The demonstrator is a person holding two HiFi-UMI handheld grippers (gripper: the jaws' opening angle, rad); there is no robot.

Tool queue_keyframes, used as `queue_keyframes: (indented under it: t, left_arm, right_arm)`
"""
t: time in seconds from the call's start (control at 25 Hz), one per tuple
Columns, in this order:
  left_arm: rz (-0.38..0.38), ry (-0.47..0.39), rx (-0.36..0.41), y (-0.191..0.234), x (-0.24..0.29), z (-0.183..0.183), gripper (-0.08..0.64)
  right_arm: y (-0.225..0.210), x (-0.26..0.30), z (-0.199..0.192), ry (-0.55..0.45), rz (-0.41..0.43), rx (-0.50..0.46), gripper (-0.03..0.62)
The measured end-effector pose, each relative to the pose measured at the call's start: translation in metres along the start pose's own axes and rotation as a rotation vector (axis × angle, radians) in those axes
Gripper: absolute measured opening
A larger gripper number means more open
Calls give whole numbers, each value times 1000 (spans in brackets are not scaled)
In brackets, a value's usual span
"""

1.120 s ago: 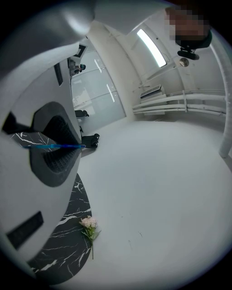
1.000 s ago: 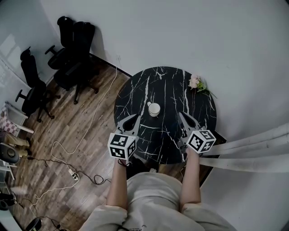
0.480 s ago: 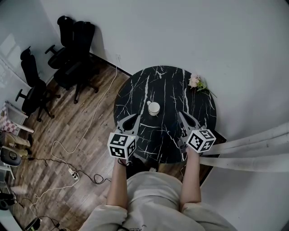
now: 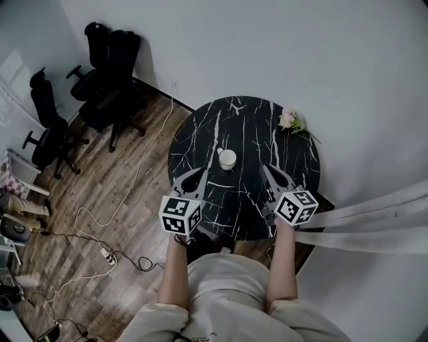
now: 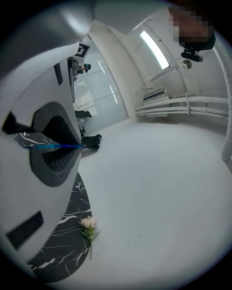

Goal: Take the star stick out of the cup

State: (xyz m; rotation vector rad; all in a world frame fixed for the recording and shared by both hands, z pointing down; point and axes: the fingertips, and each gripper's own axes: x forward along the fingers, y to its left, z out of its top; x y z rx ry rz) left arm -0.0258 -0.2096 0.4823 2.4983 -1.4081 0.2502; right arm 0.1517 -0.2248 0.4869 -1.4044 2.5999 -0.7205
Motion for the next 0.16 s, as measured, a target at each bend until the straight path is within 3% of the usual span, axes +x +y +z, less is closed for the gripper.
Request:
queue_keyframes:
  t: [0.16]
  left_arm:
    - [0,-2,-3,1,-2,-1,21]
  right_arm:
    - [4,1,-1,2,2,-6,43]
